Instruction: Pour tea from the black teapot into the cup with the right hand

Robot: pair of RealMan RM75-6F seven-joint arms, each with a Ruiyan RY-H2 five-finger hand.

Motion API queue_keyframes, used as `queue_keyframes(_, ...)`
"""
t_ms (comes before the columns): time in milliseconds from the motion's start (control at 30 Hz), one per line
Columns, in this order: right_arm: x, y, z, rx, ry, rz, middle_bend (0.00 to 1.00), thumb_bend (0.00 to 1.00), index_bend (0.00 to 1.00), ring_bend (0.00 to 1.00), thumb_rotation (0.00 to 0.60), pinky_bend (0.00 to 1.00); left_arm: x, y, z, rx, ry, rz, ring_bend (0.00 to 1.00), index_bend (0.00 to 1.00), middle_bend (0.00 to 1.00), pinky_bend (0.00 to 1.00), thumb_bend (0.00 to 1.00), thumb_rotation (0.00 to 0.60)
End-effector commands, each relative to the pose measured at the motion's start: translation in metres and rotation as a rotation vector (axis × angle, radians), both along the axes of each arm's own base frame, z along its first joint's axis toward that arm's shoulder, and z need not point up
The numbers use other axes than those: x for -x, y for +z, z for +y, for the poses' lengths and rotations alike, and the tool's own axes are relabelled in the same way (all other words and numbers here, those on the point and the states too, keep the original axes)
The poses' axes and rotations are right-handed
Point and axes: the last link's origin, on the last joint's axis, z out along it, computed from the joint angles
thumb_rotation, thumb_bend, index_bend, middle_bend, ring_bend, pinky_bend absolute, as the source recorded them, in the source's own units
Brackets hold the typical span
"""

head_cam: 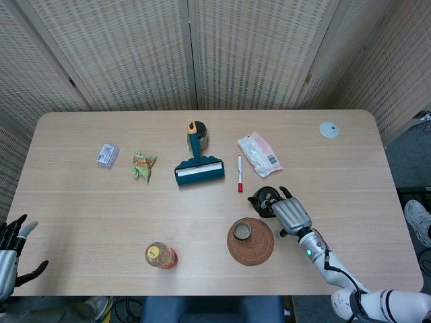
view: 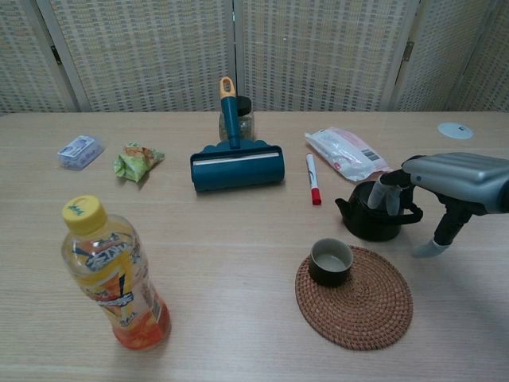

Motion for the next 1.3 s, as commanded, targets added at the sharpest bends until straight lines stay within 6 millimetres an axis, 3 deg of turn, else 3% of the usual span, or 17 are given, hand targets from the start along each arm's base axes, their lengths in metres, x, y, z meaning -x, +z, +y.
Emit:
queue_keyframes(33,0.001,0.000,-0.001,0.004,-0.001,0.000,0.41,0.00,0.31,0.34,0.600,0.00,0.000,0.000,0.000,0.000,-0.002,-0.001,0.08,0.15,0.04,0.01,0.18,0.600)
queue_keyframes(367,0.001,-0.004,-0.002,0.006,0.004,0.012,0.45,0.00,0.37,0.34,0.591,0.00,0.000,0.001,0.000,-0.003,0.001,0.000,0.08,0.15,0.04,0.01,0.18,0.600)
queue_keyframes(900,0.000,-0.007,-0.001,0.024,0.030,0.024,0.49,0.00,0.43,0.34,0.360,0.00,0.002,0.001,-0.002,-0.002,0.005,-0.010,0.08,0.15,0.04,0.01,0.18,0.600)
queue_keyframes(1300,0.000,-0.010,0.001,0.039,0.043,0.054,0.52,0.00,0.47,0.36,0.350,0.00,0.004,0.002,-0.004,-0.008,0.007,-0.013,0.08,0.15,0.04,0.01,0.18,0.600)
